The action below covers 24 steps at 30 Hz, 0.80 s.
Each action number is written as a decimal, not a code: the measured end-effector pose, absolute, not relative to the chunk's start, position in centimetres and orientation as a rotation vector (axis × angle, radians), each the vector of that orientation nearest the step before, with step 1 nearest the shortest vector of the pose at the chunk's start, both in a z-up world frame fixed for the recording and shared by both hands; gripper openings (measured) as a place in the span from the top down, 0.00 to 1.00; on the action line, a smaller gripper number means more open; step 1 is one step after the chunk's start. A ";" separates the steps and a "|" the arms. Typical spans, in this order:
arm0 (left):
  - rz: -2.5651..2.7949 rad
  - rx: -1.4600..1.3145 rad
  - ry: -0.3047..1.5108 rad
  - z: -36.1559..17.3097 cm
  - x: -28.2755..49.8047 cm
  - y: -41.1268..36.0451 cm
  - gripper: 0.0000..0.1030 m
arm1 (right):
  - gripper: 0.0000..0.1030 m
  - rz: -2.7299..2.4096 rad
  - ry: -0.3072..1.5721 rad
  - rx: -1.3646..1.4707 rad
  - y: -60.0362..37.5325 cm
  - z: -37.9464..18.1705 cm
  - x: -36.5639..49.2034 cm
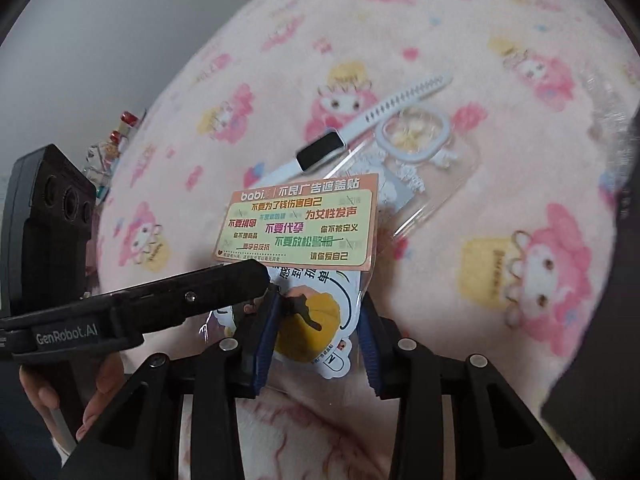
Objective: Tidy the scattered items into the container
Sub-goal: 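Carry the card with the left gripper over the black box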
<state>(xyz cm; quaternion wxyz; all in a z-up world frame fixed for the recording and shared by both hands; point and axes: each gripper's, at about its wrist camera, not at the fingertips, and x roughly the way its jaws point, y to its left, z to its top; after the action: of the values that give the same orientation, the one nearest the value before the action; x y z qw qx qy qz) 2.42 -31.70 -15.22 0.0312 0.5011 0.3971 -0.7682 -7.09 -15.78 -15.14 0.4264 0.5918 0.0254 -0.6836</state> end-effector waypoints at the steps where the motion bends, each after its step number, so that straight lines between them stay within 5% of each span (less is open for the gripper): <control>1: -2.396 1.526 1.228 -14.2 2.7 -31.0 0.54 | 0.68 -1.724 0.052 1.458 -14.9 -14.0 -6.8; 13: -2.799 1.534 0.997 -3.9 -3.7 -14.8 0.54 | 0.70 -2.023 -0.020 1.284 0.6 -4.0 -7.5; 24: -2.817 1.749 0.952 -9.2 -15.5 -3.1 0.54 | 0.70 -2.179 -0.122 1.365 13.3 -8.8 -16.6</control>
<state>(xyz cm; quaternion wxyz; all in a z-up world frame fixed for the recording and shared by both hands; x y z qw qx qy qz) -15.54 -3.08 -9.21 -0.1535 0.5010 0.2728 -0.8069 -16.57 13.25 -8.76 0.2801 0.5091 -0.0455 -0.8126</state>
